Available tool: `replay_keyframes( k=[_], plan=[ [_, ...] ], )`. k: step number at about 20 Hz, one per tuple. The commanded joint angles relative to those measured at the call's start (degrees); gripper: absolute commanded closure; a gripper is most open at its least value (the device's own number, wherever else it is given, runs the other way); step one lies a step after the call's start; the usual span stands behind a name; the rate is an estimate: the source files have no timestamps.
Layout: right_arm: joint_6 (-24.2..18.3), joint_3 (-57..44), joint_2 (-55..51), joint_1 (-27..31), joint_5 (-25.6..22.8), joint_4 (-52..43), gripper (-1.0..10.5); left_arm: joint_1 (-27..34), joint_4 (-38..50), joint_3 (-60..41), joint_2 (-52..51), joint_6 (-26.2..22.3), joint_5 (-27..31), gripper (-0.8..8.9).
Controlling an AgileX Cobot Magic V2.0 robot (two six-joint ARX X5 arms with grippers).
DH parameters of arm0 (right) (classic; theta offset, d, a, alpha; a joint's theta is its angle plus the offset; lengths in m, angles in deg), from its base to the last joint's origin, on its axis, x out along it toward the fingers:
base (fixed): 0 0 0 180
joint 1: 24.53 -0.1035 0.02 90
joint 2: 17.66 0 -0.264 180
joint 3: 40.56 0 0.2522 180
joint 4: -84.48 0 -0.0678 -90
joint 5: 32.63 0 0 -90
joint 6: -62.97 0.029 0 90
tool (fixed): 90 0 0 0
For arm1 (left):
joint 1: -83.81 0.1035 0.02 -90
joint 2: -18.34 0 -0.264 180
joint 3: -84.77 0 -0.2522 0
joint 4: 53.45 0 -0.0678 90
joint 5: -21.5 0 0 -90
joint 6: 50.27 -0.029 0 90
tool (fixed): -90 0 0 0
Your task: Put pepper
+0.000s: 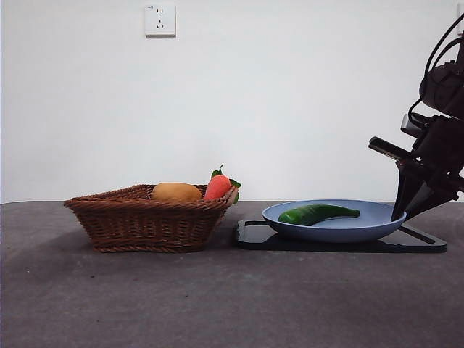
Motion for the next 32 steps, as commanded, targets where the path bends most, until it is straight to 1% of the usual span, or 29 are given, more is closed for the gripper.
replay_keyframes(
  k=[1,2,6,9,11,13,16,19,20,21,23,27,30,31,32],
  plan=[
    [-0.1,1.3,1.4,0.0,0.2,-0.6,9.3,-0.5,0.3,1.1,0.5,-0.6,-0.1,5.65],
    [-0.2,1.3,1.4,0.0,0.2,-0.6,9.3,-0.5,0.3,1.1,0.5,-0.6,-0.1,5.65],
    [-0.1,1.3,1.4,-0.1,0.2,-0.3,8.1,-0.5,0.4,1.1,0.5,-0.6,-0.1,5.65],
    [-0.1,1.3,0.3,0.0,0.2,0.4,8.0,-0.5,0.3,1.1,0.5,-0.6,-0.1,5.65],
    [-0.1,1.3,-2.5,0.5,0.1,1.7,8.0,-0.5,0.2,1.1,0.5,-0.6,-0.1,5.65],
    [-0.8,1.3,-7.1,1.1,0.1,3.8,8.0,-0.5,-0.2,1.1,0.5,-0.6,-0.1,5.65],
    [-3.3,1.3,-16.4,1.4,0.6,8.9,8.0,-0.5,-0.6,1.1,0.5,-0.7,-0.1,5.68],
    [-7.7,1.3,-27.4,0.2,1.0,18.4,8.0,-0.5,-1.1,1.1,0.5,-0.9,-0.1,5.68],
    [-9.3,1.3,-31.2,-0.7,2.4,22.3,8.0,-0.5,-1.4,1.1,0.5,-0.9,-0.1,5.68],
    [-10.2,1.3,-34.8,-1.7,3.5,25.9,8.0,-0.5,-1.6,1.1,0.5,-0.9,-0.1,5.68],
    [-11.5,1.3,-41.6,-3.8,3.6,32.2,8.0,-0.5,-2.0,1.1,0.5,-1.4,-0.1,5.68],
    [-12.5,1.3,-52.7,-9.0,3.6,41.0,8.1,-0.5,-3.0,1.1,0.5,-2.2,-0.2,5.68],
    [-12.8,1.3,-58.0,-11.1,3.6,44.6,8.1,-0.5,-4.0,1.1,0.5,-2.4,-0.2,5.70],
    [-12.9,1.3,-59.1,-11.4,3.6,45.0,8.1,-0.5,-4.2,1.1,0.5,-2.4,-0.2,5.80],
    [-13.5,1.3,-59.9,-11.5,3.6,45.5,8.4,-0.5,-4.7,1.1,0.5,-2.4,-0.2,6.31]
  ],
)
